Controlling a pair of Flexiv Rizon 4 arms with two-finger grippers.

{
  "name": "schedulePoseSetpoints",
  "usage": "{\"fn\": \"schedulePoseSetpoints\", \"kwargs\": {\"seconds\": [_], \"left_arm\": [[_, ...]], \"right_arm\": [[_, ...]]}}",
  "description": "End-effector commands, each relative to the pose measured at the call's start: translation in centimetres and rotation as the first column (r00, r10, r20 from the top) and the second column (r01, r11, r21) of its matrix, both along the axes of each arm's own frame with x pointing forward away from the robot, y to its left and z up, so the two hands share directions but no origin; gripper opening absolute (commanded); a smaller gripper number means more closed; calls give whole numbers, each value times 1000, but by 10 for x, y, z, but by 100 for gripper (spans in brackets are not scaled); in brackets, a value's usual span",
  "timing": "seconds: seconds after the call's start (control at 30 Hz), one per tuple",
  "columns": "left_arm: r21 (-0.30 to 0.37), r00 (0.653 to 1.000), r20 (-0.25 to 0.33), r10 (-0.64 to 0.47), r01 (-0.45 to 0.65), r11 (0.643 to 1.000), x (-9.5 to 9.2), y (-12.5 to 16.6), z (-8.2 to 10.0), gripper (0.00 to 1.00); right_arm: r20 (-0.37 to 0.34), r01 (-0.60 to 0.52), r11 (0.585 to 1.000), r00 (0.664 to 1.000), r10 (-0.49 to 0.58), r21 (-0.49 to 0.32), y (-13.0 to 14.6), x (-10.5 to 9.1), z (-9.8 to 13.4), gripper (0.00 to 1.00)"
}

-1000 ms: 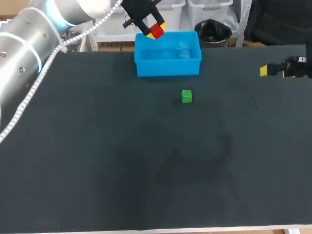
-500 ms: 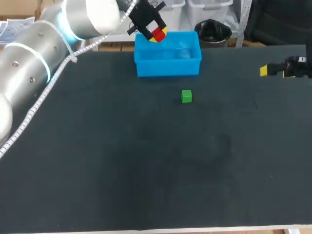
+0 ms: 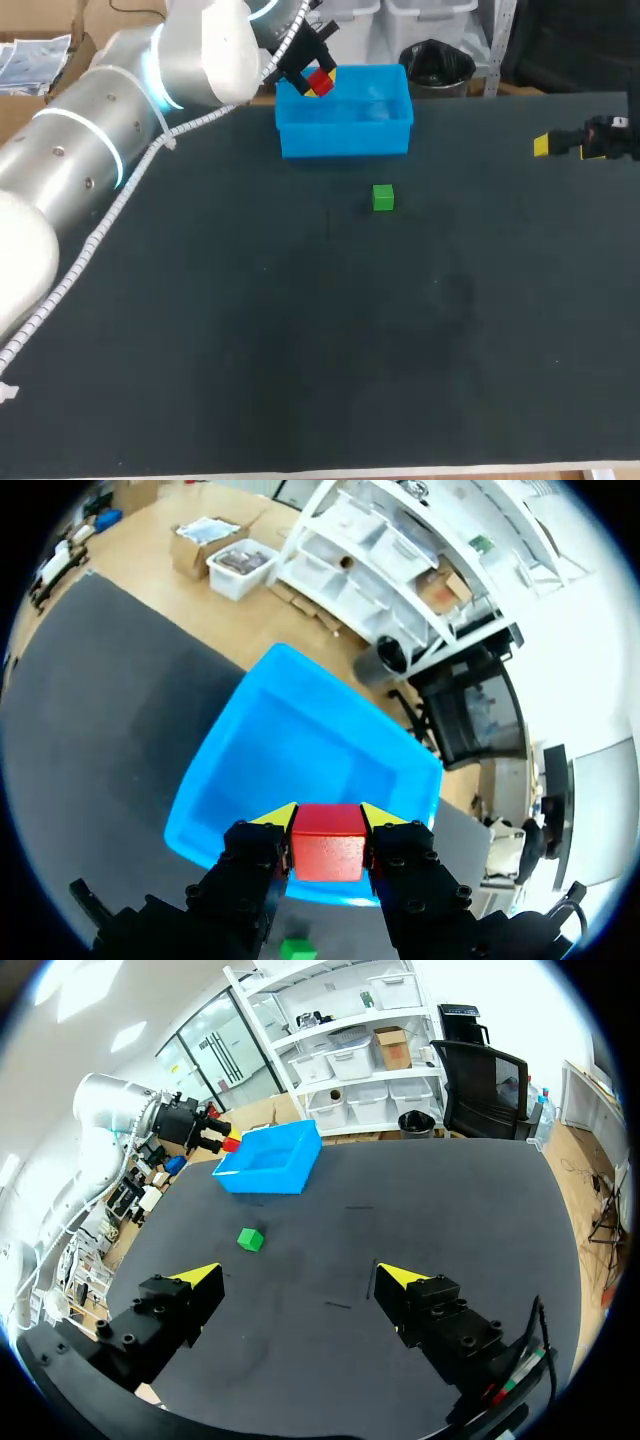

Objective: Use the left arm to pick the red cube and place it into the blue plastic box first, then use the right arm to grasp the green cube and put it into the same blue plastic box after the first action is fully finished.

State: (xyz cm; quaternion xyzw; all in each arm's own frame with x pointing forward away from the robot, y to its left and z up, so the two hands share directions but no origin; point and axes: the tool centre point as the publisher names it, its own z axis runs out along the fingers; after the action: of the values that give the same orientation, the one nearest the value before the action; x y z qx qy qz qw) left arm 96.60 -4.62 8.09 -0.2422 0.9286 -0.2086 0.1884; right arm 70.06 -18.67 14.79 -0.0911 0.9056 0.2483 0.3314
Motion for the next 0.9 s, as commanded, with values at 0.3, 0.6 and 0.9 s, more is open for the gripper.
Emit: {"fn": "schedulePoseSetpoints", "kwargs": {"seconds": [0.3, 0.6, 0.9], "left_arm": [[-159, 895, -400, -199, 146, 976, 95, 45, -7, 0], [-162, 898, -391, -200, 146, 976, 92, 56, 0, 100], [-180, 925, -259, -279, 238, 954, 66, 56, 52, 100]], "right_arm": [[-2, 3, 1000, 1000, -3, -3, 0, 0, 1, 100], [-2, 3, 1000, 1000, -3, -3, 0, 0, 1, 100], [-2, 3, 1000, 1000, -3, -3, 0, 0, 1, 100]]}}
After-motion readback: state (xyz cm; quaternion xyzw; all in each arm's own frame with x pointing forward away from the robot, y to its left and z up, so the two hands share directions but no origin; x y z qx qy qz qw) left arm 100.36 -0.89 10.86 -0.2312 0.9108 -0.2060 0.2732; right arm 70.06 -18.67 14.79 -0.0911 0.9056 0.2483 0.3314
